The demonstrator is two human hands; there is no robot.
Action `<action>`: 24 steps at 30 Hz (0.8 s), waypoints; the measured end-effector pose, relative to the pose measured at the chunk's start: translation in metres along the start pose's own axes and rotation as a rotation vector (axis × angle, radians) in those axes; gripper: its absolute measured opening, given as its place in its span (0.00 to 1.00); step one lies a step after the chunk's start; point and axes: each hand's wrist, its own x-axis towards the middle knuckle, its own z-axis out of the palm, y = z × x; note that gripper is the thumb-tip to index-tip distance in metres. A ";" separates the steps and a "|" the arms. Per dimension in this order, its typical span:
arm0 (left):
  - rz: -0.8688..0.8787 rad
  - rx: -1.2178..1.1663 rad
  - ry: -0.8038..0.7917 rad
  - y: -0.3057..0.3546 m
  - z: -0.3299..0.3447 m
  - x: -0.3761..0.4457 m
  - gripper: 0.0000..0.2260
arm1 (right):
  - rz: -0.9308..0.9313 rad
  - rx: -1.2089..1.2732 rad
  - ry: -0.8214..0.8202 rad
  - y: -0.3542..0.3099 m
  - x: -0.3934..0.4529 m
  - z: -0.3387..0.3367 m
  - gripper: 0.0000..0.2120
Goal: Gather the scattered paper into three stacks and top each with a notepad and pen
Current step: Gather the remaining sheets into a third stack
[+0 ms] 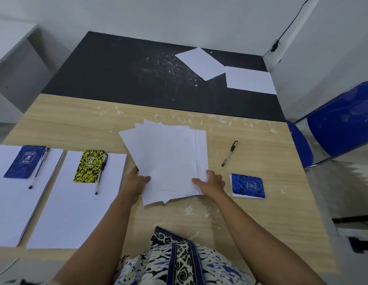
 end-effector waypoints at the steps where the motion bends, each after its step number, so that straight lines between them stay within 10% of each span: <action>1: -0.021 -0.021 -0.023 0.000 -0.003 0.000 0.22 | 0.020 0.092 -0.004 -0.001 0.002 -0.001 0.39; 7: -0.093 -0.048 -0.109 -0.007 -0.012 -0.005 0.20 | 0.133 0.598 -0.044 0.002 0.013 -0.008 0.34; 17: -0.061 0.278 -0.085 -0.005 0.003 -0.011 0.13 | 0.091 0.475 -0.228 0.015 -0.004 0.010 0.22; 24: -0.041 0.525 -0.159 -0.005 -0.001 -0.012 0.29 | 0.089 0.482 -0.214 0.022 -0.009 0.006 0.19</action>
